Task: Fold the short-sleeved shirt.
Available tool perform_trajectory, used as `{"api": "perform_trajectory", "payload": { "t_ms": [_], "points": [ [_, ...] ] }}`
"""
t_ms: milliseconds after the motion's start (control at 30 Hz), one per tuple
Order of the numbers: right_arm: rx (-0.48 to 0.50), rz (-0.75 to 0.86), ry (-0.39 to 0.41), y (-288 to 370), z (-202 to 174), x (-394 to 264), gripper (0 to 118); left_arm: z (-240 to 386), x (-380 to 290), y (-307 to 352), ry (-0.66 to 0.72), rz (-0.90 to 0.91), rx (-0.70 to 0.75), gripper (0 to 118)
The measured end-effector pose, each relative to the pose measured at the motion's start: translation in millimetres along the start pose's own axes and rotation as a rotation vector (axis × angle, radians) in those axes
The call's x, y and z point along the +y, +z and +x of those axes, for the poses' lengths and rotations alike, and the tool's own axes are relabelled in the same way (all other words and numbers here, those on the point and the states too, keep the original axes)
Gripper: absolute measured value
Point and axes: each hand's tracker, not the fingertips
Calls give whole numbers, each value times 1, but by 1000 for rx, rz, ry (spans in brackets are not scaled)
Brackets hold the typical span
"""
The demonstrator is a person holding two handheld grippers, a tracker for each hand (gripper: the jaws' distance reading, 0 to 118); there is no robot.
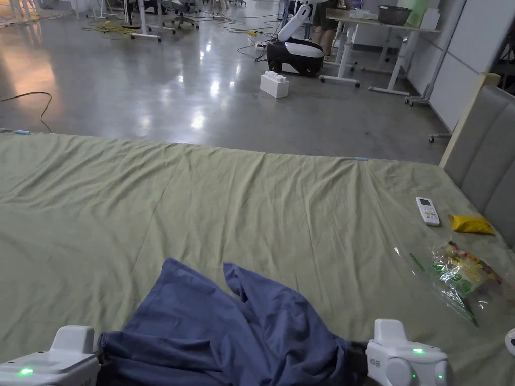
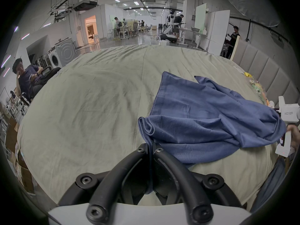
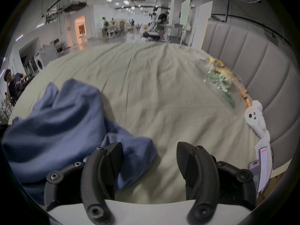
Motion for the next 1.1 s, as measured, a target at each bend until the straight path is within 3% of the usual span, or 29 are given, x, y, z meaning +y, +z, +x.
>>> {"api": "perform_trajectory", "payload": {
  "t_ms": [33, 167, 233, 367, 767, 1100],
  "points": [
    [-1, -20, 22, -7, -4, -4, 68, 0, -1, -1, -1, 1, 2, 5],
    [2, 10, 33, -8, -18, -16, 32, 0, -9, -4, 10, -22, 0, 5],
    [16, 14, 51, -4, -21, -15, 6, -1, -11, -4, 13, -26, 2, 5],
    [14, 24, 66, 9, -20, -13, 5, -4, -8, 1, 17, -11, 4, 5],
    [-26, 330, 104, 112, -10, 40, 5, -15, 66, 69, 28, 235, -15, 5],
    [-60, 556, -25, 189, 12, 115, 5, -42, 157, 132, 57, 405, 7, 5]
  ]
}}
